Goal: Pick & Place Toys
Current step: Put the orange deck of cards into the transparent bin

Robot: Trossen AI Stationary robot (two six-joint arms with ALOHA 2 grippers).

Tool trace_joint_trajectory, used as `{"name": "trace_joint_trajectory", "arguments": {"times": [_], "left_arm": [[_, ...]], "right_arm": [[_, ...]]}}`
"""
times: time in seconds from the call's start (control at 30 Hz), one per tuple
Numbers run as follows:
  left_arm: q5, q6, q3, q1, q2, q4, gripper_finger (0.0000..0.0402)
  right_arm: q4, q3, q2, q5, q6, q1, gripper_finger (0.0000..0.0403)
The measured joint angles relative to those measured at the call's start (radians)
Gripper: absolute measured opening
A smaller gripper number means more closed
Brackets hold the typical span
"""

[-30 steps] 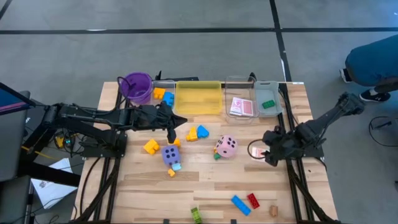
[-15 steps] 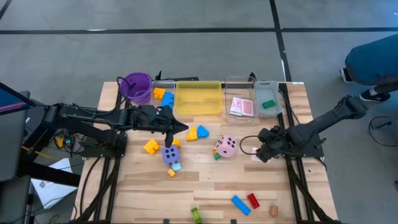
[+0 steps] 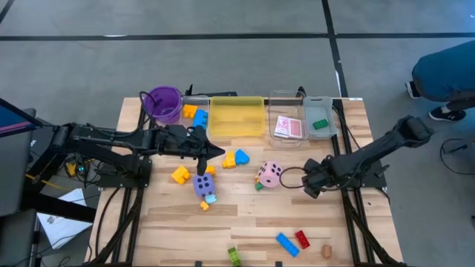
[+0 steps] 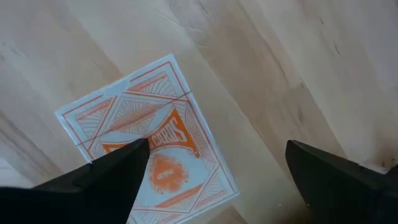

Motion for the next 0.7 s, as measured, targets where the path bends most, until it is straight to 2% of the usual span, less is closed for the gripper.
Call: {"name": "trace_joint_trajectory", "arguments": {"times": [0.1,0.43,0.6,0.7], "left_arm": [[0.0,0.0,0.0,0.0,0.0,-0.004,0.0],[0.001,0.0,0.0,0.0,0.0,-0.048,0.0],[0.001,-0.002,0.0,0.0,0.0,-0.052,0.0],[0.0,-0.002,0.0,0.0,0.0,-0.051,0.0]], "right_arm": [[-0.004,0.018,0.004,-0.012,0.068,0.001,0.0374],[0.299,0.069,-0.001,-0.024,-0.287,0.029,0.0374],[0.32,0.068,0.004,-0.021,-0.312,0.003,0.0376],[0.3,0.068,0.004,-0.022,-0.356,-0.009,0.0389]]}}
